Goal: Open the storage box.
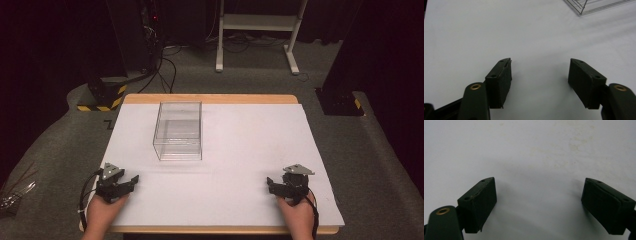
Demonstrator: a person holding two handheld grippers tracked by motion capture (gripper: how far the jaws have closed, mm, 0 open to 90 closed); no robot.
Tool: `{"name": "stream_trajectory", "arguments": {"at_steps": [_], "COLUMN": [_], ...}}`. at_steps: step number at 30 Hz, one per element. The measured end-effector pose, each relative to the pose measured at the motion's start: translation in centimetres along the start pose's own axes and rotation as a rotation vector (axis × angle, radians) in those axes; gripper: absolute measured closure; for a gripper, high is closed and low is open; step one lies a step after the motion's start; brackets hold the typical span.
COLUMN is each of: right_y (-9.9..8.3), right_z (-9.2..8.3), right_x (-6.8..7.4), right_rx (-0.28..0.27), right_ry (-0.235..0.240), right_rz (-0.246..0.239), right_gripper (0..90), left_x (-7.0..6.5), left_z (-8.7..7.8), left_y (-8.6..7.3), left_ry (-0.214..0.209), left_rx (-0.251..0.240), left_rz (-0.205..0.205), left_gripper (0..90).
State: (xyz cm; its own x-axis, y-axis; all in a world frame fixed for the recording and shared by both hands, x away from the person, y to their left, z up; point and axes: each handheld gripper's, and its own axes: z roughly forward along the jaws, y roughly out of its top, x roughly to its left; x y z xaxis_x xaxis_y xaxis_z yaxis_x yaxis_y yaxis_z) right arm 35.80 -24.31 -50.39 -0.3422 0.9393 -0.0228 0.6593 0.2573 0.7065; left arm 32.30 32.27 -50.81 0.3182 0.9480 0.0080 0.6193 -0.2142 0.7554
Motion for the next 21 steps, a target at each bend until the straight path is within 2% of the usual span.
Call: {"name": "stream_trajectory", "arguments": {"at_steps": [21], "right_y": [-0.02], "right_z": [0.01], "right_x": [0.00], "right_rx": [0.000], "right_ry": [0.002], "right_rz": [-0.001], "right_gripper": [12.2], "left_x": [-0.06], "left_z": [-0.08], "left_y": [0.02], "left_ry": [0.006], "left_rx": [0.001], "left_rz": [-0.001], "left_gripper": [34.9]}}
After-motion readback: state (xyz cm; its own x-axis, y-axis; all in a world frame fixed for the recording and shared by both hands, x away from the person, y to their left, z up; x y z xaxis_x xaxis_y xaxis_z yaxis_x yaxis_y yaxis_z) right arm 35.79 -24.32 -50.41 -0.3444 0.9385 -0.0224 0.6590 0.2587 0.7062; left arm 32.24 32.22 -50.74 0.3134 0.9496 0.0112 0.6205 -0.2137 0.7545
